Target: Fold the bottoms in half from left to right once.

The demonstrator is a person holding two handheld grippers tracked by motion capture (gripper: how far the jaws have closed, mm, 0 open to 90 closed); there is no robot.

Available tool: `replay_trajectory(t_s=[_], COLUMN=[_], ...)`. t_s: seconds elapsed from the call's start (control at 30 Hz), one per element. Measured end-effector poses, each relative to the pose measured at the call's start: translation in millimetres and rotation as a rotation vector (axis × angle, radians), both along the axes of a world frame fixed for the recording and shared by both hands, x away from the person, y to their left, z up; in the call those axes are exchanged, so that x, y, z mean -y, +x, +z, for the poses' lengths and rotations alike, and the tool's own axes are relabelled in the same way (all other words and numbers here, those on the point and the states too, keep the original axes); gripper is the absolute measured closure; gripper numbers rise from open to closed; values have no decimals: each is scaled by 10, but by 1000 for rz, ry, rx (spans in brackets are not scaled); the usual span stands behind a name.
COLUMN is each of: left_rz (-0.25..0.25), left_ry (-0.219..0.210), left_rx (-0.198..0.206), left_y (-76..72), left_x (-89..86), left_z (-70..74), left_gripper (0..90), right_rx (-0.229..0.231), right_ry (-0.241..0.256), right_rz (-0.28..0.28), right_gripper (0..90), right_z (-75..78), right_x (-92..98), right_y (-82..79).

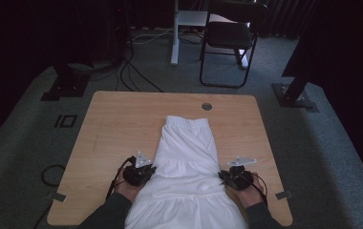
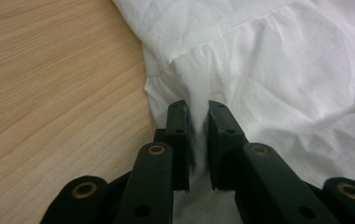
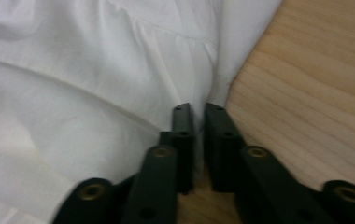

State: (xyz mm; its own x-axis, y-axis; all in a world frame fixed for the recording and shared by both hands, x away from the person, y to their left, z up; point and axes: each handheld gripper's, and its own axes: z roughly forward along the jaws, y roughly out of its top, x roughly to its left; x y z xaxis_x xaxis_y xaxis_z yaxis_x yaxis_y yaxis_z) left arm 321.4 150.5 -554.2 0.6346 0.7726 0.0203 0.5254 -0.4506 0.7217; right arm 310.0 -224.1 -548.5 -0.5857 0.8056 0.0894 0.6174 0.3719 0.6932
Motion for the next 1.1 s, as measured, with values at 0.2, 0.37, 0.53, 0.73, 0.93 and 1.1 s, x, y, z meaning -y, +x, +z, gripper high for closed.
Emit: replay_trajectory(t_s=[0.2,0.37,0.53,0.73,0.93,1.1], left_rz=[-4,-2,0,-8,-5,-31], left_ry=[1,-12,-22,-38,-36,-30], left_rx=[20,28,30,30,26,19], left_y=[39,29,23,11,7,-14], left_x=[33,20,12,16,21,57], left_z=[-15,-29,-38,-48,-44,-39], left_gripper=[777,775,770,718,706,679], right_rx=[116,74,71,12,208,329], right_ry=[101,140,169,99,5,-48], right_rz=[-3,45,39,110,-18,-116], right_gripper=[819,698,605,733,890,884], right_z=[364,388,296,90,415,713], right_x=[-28,-309,-584,-812,-686,-388], right_y=[409,985,1344,1510,1413,1281])
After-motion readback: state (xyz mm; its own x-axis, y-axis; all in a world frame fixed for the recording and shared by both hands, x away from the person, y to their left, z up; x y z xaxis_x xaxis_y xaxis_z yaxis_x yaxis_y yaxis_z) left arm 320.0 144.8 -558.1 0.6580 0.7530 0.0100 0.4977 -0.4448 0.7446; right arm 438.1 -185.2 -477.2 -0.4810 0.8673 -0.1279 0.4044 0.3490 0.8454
